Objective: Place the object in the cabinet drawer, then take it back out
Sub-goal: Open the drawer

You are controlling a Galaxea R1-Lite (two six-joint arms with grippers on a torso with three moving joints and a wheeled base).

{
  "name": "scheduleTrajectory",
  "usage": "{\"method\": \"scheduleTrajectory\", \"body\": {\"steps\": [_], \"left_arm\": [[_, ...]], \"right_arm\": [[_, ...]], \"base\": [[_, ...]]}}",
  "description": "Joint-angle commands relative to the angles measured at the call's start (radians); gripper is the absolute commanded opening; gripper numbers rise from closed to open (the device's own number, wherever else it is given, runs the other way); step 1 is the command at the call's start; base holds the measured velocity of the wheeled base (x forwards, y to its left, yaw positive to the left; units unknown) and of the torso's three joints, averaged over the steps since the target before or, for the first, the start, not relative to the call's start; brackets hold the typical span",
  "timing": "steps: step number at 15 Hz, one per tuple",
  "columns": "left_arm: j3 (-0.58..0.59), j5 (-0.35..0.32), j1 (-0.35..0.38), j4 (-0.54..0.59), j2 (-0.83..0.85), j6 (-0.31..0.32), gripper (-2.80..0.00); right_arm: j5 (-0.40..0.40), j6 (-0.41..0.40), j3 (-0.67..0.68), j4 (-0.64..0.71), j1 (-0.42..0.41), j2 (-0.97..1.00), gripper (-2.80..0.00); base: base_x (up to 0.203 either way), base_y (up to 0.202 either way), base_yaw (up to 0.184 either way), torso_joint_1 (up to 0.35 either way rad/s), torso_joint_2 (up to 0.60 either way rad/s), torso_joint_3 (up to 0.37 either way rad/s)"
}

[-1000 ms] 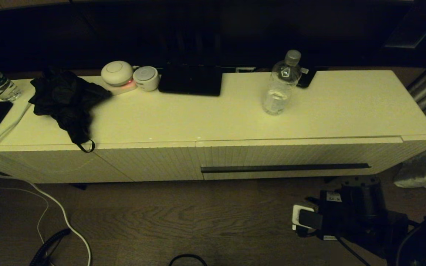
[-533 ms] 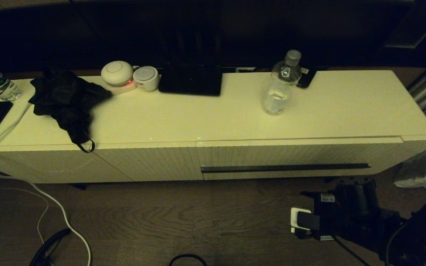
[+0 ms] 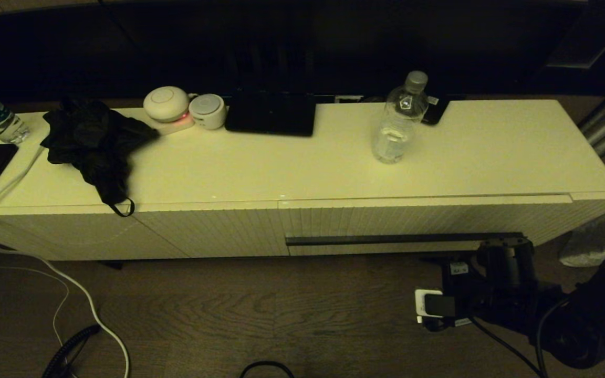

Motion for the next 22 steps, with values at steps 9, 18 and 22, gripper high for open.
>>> {"method": "scheduleTrajectory", "body": {"steps": [9, 18, 22], "left_arm": [[0.0, 0.0, 0.0, 0.0, -0.002, -0.006, -2.8], [0.0, 0.0, 0.0, 0.0, -0.002, -0.007, -2.8], [0.0, 0.0, 0.0, 0.0, -0.002, -0.007, -2.8]], "right_arm": [[0.023, -0.016, -0.134, -0.01, -0.02, 0.132, 0.0], [0.028, -0.028, -0.24, -0.015, -0.044, 0.193, 0.0], [0.026, -0.03, -0.308, -0.015, -0.054, 0.233, 0.0]], "base": [[0.0, 0.0, 0.0, 0.0, 0.0, 0.0], [0.0, 0.0, 0.0, 0.0, 0.0, 0.0], [0.0, 0.0, 0.0, 0.0, 0.0, 0.0]]}}
